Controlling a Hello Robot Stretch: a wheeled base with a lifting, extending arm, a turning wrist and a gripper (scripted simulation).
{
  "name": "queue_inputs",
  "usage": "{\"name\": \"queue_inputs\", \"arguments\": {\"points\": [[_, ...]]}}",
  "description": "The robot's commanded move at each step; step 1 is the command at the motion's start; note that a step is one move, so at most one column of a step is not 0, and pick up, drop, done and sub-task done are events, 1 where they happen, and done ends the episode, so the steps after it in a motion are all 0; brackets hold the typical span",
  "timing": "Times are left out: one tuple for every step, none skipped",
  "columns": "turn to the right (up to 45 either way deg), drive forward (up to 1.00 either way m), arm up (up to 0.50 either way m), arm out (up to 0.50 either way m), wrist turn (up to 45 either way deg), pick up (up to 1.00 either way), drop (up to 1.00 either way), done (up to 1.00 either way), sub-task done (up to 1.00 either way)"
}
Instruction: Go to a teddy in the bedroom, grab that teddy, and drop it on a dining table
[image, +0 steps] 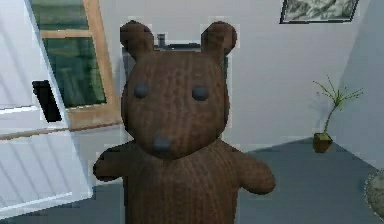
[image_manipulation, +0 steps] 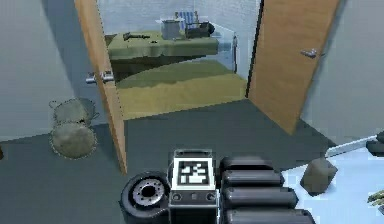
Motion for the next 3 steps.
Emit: {"name": "queue_inputs", "arguments": {"points": [[-6.0,0.00,0.00,0.00,0.0,0.00,0.00,0.00,0.00],[0.0,0.30,0.00,0.00,0.0,0.00,0.00,0.00,0.00],[-45.0,0.00,0.00,0.00,0.0,0.00,0.00,0.00,0.00]]}}
